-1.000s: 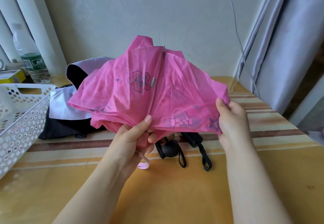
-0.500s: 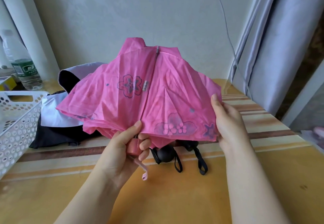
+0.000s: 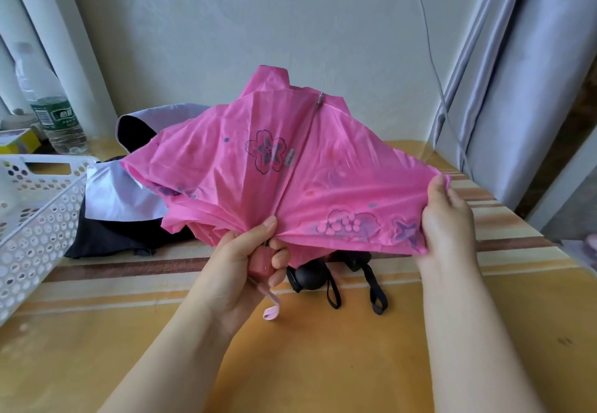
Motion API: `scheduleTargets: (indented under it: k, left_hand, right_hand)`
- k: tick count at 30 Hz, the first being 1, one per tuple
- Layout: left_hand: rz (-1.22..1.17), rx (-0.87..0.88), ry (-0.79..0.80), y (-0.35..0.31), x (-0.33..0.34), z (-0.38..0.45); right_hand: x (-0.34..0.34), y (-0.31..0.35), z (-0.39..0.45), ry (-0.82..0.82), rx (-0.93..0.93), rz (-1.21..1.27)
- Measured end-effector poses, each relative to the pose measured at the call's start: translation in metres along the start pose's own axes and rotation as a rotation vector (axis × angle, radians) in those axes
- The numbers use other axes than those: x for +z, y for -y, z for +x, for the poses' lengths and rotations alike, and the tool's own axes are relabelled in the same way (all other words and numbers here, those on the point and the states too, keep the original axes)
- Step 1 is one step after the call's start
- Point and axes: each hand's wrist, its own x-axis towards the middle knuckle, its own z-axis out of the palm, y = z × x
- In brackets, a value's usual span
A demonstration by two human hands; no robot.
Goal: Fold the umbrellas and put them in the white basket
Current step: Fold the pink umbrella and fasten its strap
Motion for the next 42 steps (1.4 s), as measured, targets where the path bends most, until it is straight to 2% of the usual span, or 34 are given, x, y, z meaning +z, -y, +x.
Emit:
scheduleTargets:
  k: [2, 5, 6, 8, 11, 14, 18, 22, 24, 25, 27, 28, 29, 30, 31, 32, 34, 35, 37, 40, 42]
  left_hand:
    - [-0.041, 0.001, 0.004, -0.001, -0.001, 0.001]
    - [-0.050, 0.052, -0.025, -0.004, -0.004, 0.003]
    - [-0.049, 0.064, -0.036, -0.006, -0.005, 0.003]
    - [-0.024, 0.087, -0.052, -0.009, -0.007, 0.004]
    - [0.063, 0.126, -0.077, -0.010, -0.008, 0.004]
    - [0.124, 0.154, -0.115, -0.008, -0.007, 0.003]
    - [0.021, 0.133, -0.083, -0.012, -0.001, -0.001]
    - [-0.112, 0.095, 0.008, -0.015, 0.007, -0.008]
    - [-0.092, 0.086, 0.018, -0.014, 0.009, -0.009]
    - [-0.053, 0.084, 0.006, -0.013, 0.009, -0.008]
    - [0.049, 0.090, -0.048, -0.011, 0.007, -0.006]
    - [0.099, 0.090, -0.077, -0.009, 0.006, -0.005]
    - [0.148, 0.089, -0.095, -0.006, 0.006, -0.004]
    - [0.200, 0.089, -0.103, -0.003, 0.006, -0.004]
    - [0.253, 0.089, -0.103, -0.001, 0.007, -0.004]
    - [0.309, 0.091, -0.098, 0.002, 0.008, -0.005]
    - [0.445, 0.087, -0.071, 0.006, 0.011, -0.008]
    - [0.522, 0.081, -0.052, 0.008, 0.013, -0.010]
    - [0.631, 0.085, 0.003, 0.011, 0.018, -0.014]
    - [0.789, 0.158, 0.092, 0.014, 0.026, -0.018]
    - [0.877, 0.242, 0.067, 0.016, 0.030, -0.015]
  right_hand:
    - [0.003, -0.001, -0.001, 0.112, 0.122, -0.042]
    - [0.011, -0.002, -0.005, 0.422, 0.311, -0.051]
    - [0.014, -0.003, -0.009, 0.506, 0.334, -0.078]
    - [0.022, -0.009, -0.015, 0.559, 0.336, -0.113]
    - [0.032, -0.015, -0.019, 0.418, 0.222, -0.102]
    - [0.033, -0.017, -0.021, 0.228, -0.067, -0.258]
    - [0.031, -0.016, -0.023, 0.143, -0.289, -0.406]
    - [0.035, -0.028, -0.017, 0.209, -0.227, -0.489]
    - [0.035, -0.033, -0.018, 0.239, -0.183, -0.621]
    - [0.033, -0.031, -0.019, 0.195, -0.207, -0.705]
    - [0.028, -0.018, -0.025, -0.033, -0.407, -0.765]
    - [0.029, -0.008, -0.035, -0.114, -0.562, -0.673]
    - [0.032, 0.002, -0.048, -0.119, -0.697, -0.543]
    - [0.038, 0.009, -0.061, -0.036, -0.766, -0.457]
    - [0.044, 0.013, -0.074, 0.098, -0.761, -0.436]
    - [0.051, 0.012, -0.083, 0.234, -0.677, -0.488]
    - [0.059, 0.006, -0.088, 0.432, -0.407, -0.695]
    - [0.060, 0.002, -0.083, 0.455, -0.290, -0.729]
    - [0.057, -0.003, -0.069, 0.451, -0.157, -0.591]
    - [0.052, -0.006, -0.057, 0.410, -0.110, -0.226]
    - [0.051, -0.006, -0.053, 0.398, -0.142, -0.017]
